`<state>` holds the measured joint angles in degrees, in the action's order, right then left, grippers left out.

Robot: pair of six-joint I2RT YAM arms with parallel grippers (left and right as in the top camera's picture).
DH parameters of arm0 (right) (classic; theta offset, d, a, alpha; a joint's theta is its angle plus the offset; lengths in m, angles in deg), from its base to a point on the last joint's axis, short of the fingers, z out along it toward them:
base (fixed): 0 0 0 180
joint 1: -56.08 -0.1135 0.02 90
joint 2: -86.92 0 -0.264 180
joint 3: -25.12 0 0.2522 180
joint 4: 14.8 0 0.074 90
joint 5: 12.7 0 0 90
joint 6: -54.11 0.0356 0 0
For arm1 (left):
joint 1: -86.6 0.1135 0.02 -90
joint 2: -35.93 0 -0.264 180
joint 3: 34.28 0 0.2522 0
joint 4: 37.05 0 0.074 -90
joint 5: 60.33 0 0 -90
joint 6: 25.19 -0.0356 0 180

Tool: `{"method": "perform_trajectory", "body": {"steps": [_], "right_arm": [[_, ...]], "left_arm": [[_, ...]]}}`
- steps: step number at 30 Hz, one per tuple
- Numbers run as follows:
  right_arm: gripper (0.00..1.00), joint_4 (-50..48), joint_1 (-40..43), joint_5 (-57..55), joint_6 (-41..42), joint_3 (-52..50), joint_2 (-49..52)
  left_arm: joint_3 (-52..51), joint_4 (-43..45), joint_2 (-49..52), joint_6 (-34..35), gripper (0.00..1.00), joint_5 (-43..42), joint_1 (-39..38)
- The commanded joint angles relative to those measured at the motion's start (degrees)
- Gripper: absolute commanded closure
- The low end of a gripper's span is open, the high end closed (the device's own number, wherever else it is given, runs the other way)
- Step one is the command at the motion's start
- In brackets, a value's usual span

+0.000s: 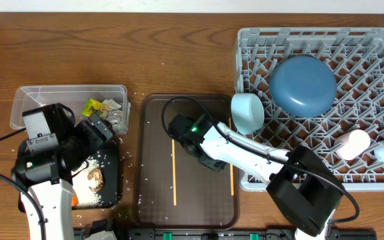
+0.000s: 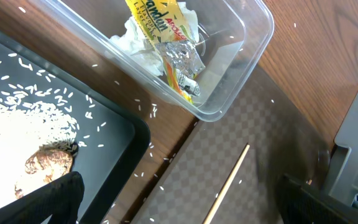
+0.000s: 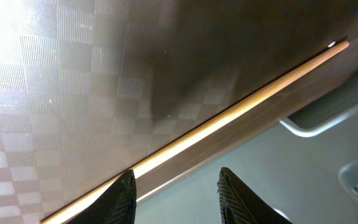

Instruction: Sort waste into correct bins and load items into the dishwasher rack

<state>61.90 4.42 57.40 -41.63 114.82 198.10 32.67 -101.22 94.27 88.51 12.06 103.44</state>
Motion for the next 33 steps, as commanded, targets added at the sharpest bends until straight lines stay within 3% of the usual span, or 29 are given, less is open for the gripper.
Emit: {"method": "perform_trajectory", "body": {"steps": [1, 12, 28, 33], "right_arm": [[0.60, -1.4, 0.9, 1.0, -1.1, -1.0, 0.6], [0.64, -4.2, 1.0, 1.2, -7.3, -6.0, 0.6], [0.70, -4.9, 1.0, 0.7, -8.2, -9.6, 0.6], [0.68, -9.0, 1.0, 7.3, -8.2, -11.3, 0.6]], "left_arm": [[1.3, -0.1, -0.4, -1.0, 0.02, 0.8, 0.3], [1.3, -0.1, -0.4, -1.0, 0.02, 0.8, 0.3], [1.3, -0.1, -0.4, -1.0, 0.02, 0.8, 0.3], [1.3, -0.1, -0.4, -1.0, 0.02, 0.8, 0.3]]}}
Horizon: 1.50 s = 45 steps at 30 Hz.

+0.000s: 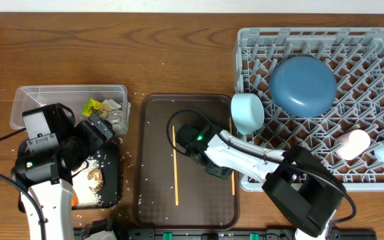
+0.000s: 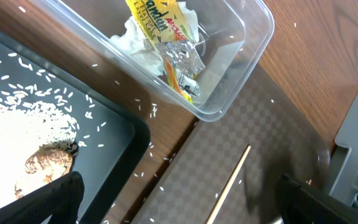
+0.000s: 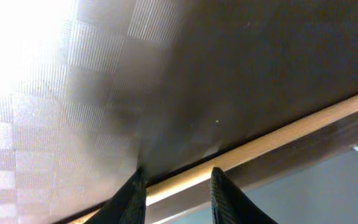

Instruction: Sort waste into correct bins and load items into the dishwasher rack

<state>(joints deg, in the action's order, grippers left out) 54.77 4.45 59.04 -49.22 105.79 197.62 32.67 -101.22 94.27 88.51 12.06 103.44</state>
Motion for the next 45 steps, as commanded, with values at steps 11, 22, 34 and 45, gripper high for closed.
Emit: {"method": "perform_trajectory", "body": {"steps": [11, 22, 34, 45], "right_arm": [[0.55, -3.3, -1.3, 11.2, -0.5, 3.1, 1.0], [0.57, 6.9, -0.5, -0.7, 0.7, 4.8, 1.0], [0.52, 6.8, -0.3, 0.7, -2.0, 4.1, 1.1], [0.51, 5.2, -0.3, 0.7, -2.0, 0.8, 1.1]], "left_arm": [[1.3, -0.1, -0.4, -1.0, 0.02, 0.8, 0.3], [1.3, -0.1, -0.4, -1.0, 0.02, 0.8, 0.3], [1.3, -0.1, -0.4, -1.0, 0.02, 0.8, 0.3], [1.3, -0.1, -0.4, -1.0, 0.02, 0.8, 0.3]]}}
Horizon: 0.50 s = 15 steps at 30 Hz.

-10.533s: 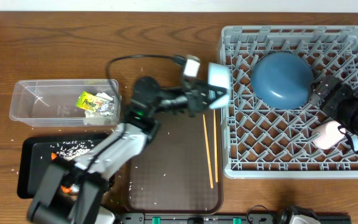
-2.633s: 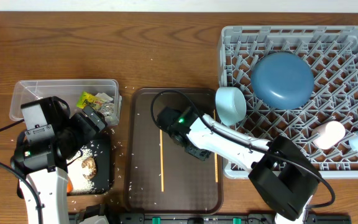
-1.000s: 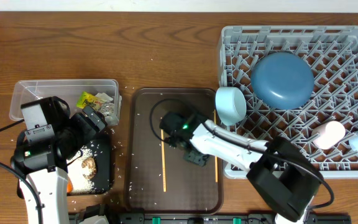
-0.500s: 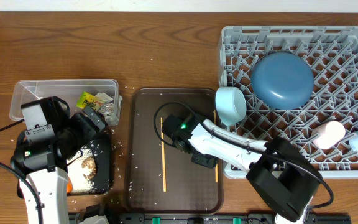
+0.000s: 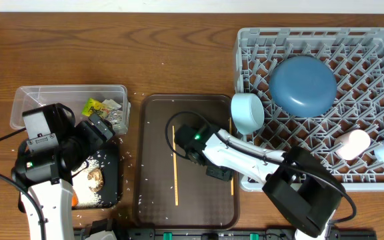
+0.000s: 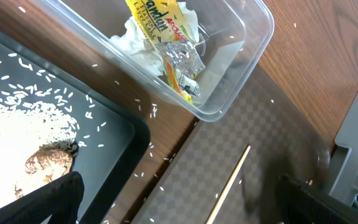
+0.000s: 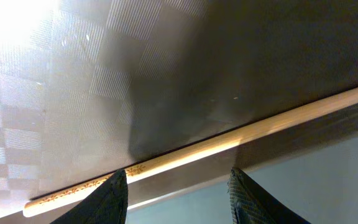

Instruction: Sort waste into correct bins and load items into the dishwasher rack

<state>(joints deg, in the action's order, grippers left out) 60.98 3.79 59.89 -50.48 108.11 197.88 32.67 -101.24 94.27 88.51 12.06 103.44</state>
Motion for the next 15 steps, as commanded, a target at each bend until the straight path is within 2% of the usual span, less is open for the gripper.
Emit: {"method": "perform_trajectory", "body": {"steps": [1, 5, 11, 15], "right_arm": [[0.51, -1.5, 0.3, 0.3, -0.7, -1.9, 0.8], [0.52, -3.9, 0.3, 3.3, -0.7, -2.2, 0.8], [0.55, -12.2, -0.6, 16.5, 0.0, -1.9, 0.8], [0.52, -12.7, -1.7, 16.8, 3.1, 0.4, 0.8]], "left_arm": [[1.3, -0.1, -0.4, -1.0, 0.02, 0.8, 0.3], [1.3, -0.1, -0.4, -1.0, 0.02, 0.8, 0.3], [1.3, -0.1, -0.4, -1.0, 0.02, 0.8, 0.3], [1.3, -0.1, -0.4, -1.0, 0.02, 0.8, 0.3]]}}
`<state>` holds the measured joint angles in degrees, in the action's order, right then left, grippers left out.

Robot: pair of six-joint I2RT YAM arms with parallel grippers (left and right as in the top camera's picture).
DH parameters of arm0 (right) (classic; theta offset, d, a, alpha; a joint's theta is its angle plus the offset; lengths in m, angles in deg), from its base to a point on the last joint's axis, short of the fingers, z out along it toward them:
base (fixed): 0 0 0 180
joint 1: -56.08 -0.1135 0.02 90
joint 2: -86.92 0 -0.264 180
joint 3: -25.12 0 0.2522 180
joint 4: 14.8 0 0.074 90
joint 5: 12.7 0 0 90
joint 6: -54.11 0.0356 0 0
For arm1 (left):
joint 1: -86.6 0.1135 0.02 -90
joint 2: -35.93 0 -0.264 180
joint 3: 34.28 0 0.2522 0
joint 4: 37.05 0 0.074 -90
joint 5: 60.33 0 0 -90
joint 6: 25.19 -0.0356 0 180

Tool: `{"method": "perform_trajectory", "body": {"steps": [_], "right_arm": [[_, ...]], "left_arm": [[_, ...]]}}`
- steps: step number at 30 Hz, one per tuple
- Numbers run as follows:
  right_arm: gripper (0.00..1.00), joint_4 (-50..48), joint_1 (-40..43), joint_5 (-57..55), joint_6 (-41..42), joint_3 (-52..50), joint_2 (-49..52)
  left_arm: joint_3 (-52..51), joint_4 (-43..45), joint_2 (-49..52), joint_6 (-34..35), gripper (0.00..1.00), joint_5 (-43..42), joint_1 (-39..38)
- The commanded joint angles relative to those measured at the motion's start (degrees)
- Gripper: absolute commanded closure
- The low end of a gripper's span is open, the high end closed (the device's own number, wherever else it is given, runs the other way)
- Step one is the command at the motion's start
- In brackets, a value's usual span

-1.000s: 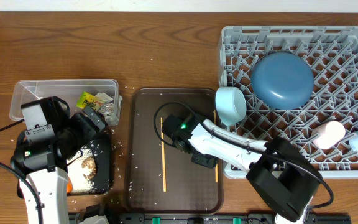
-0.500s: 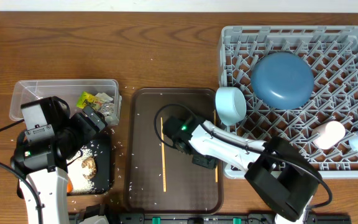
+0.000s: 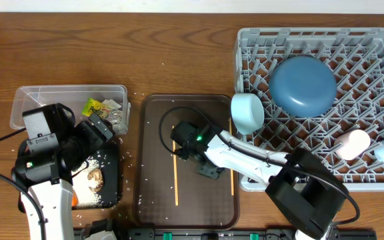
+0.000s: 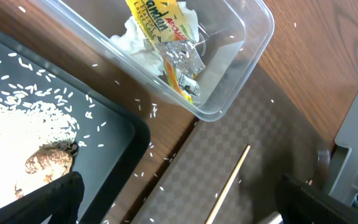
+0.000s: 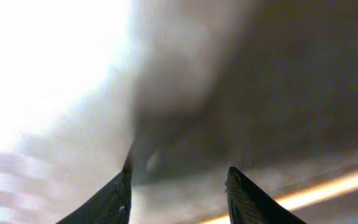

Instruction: Sort waste into correct bins and load items into the dishwasher rack

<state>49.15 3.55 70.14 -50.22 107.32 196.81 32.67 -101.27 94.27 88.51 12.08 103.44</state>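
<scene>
Two wooden chopsticks lie on the brown tray: the left chopstick and the right chopstick by the tray's right rim, partly under my right arm. My right gripper hovers low over the tray between them, open and empty. Its wrist view is blurred, with the right gripper over bare tray and the chopstick at the lower right, outside the fingers. My left gripper is open over the black tray's corner; a chopstick shows beyond it.
A clear bin holds wrappers. The black tray holds rice and a brown food piece. The grey dishwasher rack carries a blue bowl, a pale cup and white cups. Rice grains litter the table.
My right gripper has shifted a little left, off the right chopstick, which now sits outside its fingers. It stays open. The left arm is unchanged.
My right gripper stood open low over the right chopstick. Then its fingers were closer together at the chopstick, then spread wide again with the chopstick still flat on the tray. Now it is just left of it. The left arm never moved.
</scene>
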Motion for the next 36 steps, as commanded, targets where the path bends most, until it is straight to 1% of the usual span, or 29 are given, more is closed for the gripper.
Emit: {"method": "perform_trajectory", "body": {"steps": [1, 3, 6, 10, 13, 16, 20, 24, 36], "right_arm": [[0.51, 0.0, -1.5, 6.5, 3.4, 2.0, 1.9], [0.51, 2.8, -1.5, 4.5, 6.9, 4.0, 1.9], [0.51, 6.4, -1.2, -1.6, 16.2, 5.7, 1.9], [0.51, 9.3, -0.4, -5.1, 26.6, 5.7, 1.9], [0.51, 10.9, 0.4, -5.3, 33.2, 5.7, 1.9], [0.54, 12.4, 1.2, -5.3, 39.3, 5.6, 1.9], [0.54, 12.4, 2.1, -5.4, 41.5, 5.0, 1.9], [0.51, 12.2, 3.4, -5.2, 44.4, 2.9, 1.9], [0.47, 8.9, 3.8, -2.8, 44.5, 1.7, 1.9]], "left_arm": [[1.3, -0.1, -0.4, -1.0, 0.02, 0.7, 0.3], [1.3, -0.1, -0.4, -1.0, 0.02, 0.7, 0.3], [1.3, -0.1, -0.4, -1.0, 0.02, 0.7, 0.3], [1.3, -0.1, -0.4, -1.0, 0.02, 0.7, 0.3], [1.3, -0.1, -0.4, -1.0, 0.02, 0.7, 0.3], [1.3, -0.1, -0.4, -1.0, 0.02, 0.7, 0.3], [1.3, -0.1, -0.4, -1.0, 0.02, 0.7, 0.3], [1.3, -0.1, -0.4, -1.0, 0.02, 0.7, 0.3], [1.3, -0.1, -0.4, -1.0, 0.02, 0.7, 0.3]]}}
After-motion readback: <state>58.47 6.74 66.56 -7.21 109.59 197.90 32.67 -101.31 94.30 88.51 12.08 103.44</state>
